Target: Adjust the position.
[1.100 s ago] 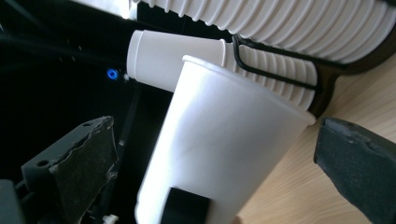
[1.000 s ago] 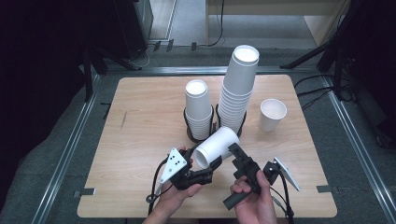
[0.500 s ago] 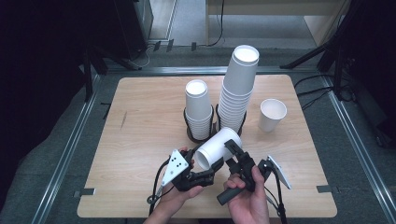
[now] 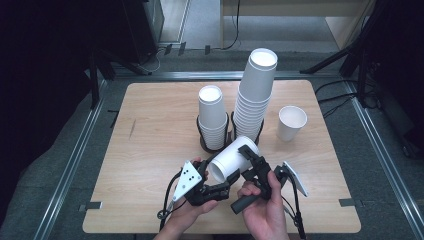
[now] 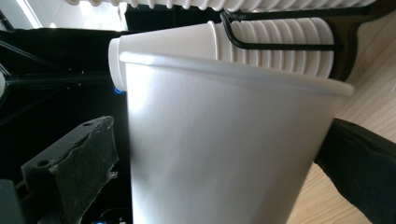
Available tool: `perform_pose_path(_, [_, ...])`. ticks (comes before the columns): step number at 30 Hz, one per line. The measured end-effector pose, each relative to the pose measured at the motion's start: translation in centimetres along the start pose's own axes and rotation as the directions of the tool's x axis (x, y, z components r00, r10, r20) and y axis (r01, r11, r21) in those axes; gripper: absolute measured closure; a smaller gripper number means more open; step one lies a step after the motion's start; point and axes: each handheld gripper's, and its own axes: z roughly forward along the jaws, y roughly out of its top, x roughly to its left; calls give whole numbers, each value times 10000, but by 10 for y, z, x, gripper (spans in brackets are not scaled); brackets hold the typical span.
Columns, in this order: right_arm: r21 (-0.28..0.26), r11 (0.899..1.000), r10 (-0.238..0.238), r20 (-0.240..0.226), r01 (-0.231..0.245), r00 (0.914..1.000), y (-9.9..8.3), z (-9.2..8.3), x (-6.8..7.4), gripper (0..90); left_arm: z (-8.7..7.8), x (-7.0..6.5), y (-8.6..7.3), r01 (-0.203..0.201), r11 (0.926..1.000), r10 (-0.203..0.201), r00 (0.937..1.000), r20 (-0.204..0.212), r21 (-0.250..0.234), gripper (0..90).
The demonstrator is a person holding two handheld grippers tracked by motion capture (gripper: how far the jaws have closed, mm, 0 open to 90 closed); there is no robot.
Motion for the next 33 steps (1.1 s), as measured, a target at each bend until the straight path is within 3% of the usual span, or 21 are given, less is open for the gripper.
perform_pose_path(10, [-54, 9997, 243, -36, -243, 9997, 1, 5, -2, 0, 1, -2, -1, -105, 9998, 102, 9998, 161, 145, 230])
perform_pose_path(17, [-16, 9965, 840, -153, -840, 9963, 3, 6, -5, 100, 1, 0, -1, -88, 9999, 86, 9998, 180, 91, 225])
perform_pose_path(25, [-251, 9958, 873, -340, -882, 9956, 0, 3, -8, 120, 1, -1, -2, -384, 9992, 382, 9991, 194, 121, 211])
perform_pose_path(29, [-338, 9964, 763, -403, -776, 9963, -2, 2, -10, 128, -1, -1, 1, -834, 9935, 826, 9965, 131, 774, 202])
perform_pose_path(33, [-445, 9959, 761, -503, -783, 9958, -1, 1, -10, 129, -2, 2, 5, -616, 9906, 609, 9981, 97, 1220, 139])
